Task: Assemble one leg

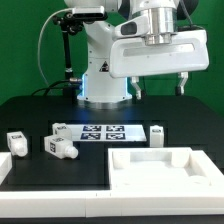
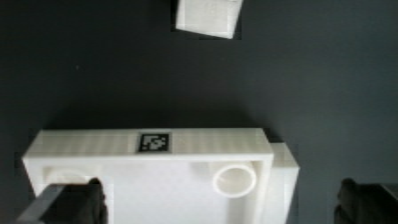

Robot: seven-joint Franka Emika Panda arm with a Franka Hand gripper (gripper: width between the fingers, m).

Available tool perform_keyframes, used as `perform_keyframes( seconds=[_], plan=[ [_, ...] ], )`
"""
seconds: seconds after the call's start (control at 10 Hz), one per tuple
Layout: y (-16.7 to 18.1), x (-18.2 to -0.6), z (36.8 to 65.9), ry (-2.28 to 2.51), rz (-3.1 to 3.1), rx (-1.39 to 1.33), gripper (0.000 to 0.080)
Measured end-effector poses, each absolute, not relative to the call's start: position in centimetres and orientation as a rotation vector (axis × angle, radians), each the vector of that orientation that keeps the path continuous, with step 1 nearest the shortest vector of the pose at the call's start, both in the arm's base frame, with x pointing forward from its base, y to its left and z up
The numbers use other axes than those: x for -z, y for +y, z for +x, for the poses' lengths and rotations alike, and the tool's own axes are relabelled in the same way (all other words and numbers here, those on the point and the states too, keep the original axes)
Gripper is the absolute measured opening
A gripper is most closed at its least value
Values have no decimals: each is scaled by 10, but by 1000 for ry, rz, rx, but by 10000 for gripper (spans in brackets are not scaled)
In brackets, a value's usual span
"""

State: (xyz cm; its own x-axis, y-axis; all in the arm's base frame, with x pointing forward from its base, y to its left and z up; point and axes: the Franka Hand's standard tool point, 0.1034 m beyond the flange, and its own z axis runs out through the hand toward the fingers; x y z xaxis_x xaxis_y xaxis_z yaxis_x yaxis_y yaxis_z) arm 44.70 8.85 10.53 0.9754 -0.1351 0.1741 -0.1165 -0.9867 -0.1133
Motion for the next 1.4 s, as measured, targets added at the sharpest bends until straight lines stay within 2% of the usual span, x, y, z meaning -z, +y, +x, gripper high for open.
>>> perform_keyframes(
  seconds=[0.4, 0.6, 0.9, 1.1, 1.2, 1.3, 1.4],
  plan=[
    [112, -64, 450, 330, -2989, 170, 649],
    [115, -56, 445, 302, -2996, 158, 649],
    [109, -56, 444, 251, -3003, -190, 649],
    [95, -43, 429, 252, -2957, -541, 649],
    [90, -36, 435, 272, -2912, -698, 649],
    [92, -33, 440, 265, -2872, -812, 649],
    [97, -37, 436, 258, -2826, -949, 649]
  ],
)
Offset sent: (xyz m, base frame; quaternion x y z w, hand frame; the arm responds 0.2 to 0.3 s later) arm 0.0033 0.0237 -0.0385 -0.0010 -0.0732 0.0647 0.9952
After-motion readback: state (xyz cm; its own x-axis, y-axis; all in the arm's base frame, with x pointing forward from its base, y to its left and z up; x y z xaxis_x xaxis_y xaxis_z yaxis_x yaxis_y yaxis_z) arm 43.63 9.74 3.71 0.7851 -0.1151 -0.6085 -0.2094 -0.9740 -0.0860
